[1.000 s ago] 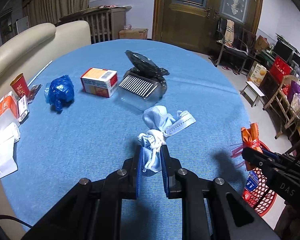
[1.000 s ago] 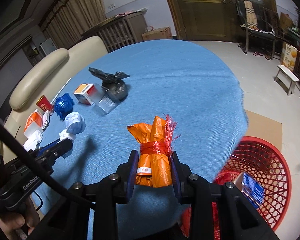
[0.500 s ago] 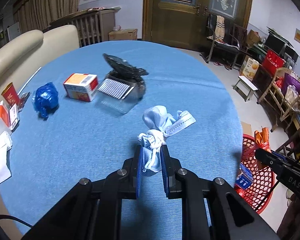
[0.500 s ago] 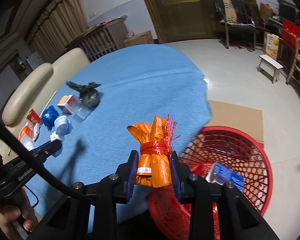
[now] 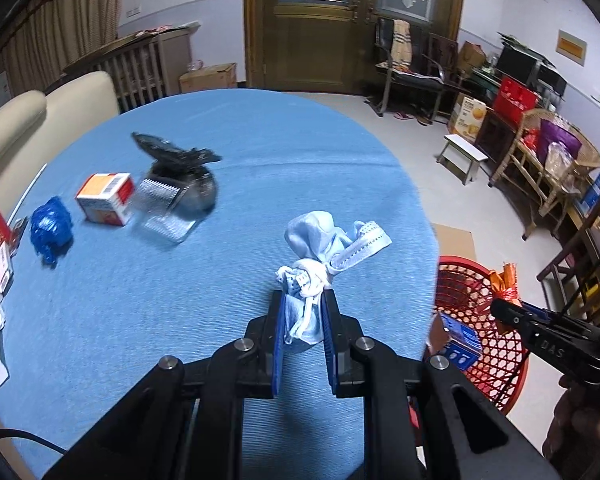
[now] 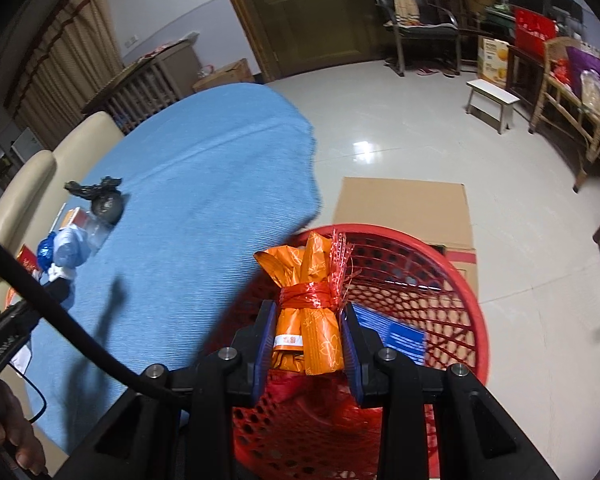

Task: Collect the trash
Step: 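Carry the orange bundle and face mask over to the red wastebasket, then open the right tool to drop the orange bundle into the wastebasket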

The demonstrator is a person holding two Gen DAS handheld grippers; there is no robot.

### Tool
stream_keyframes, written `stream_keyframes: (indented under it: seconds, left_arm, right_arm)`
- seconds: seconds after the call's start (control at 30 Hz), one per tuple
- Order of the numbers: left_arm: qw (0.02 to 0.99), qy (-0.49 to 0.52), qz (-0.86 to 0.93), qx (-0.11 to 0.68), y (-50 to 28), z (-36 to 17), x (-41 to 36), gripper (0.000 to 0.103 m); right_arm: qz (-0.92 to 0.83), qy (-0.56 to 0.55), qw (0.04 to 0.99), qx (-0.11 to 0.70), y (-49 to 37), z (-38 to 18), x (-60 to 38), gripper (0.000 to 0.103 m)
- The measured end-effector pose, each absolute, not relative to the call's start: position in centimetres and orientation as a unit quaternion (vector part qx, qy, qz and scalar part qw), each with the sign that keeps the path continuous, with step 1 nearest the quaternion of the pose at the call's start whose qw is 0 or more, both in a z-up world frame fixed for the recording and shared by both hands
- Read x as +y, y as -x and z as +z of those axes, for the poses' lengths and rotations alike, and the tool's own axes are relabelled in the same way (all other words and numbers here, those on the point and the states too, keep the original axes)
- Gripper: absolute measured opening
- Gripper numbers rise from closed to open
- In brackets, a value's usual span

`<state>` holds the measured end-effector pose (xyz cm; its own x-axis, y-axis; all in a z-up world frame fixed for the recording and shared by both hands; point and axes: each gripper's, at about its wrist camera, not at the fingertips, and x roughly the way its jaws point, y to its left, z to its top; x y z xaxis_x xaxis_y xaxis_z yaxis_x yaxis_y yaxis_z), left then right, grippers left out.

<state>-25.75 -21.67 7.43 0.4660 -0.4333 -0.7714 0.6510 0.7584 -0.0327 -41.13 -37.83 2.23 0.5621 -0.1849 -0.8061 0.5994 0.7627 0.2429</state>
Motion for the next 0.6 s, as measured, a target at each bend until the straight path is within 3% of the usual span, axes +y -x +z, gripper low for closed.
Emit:
stream_keyframes:
  seconds: [0.6]
  left_arm:
    - [0.827, -0.172, -0.363, 0.393, 29.5, 7.5, -25.4, 0.018]
  right_arm:
    - [-0.275, -0.272, 0.815, 0.43, 43.7, -0.3, -40.4, 0.033]
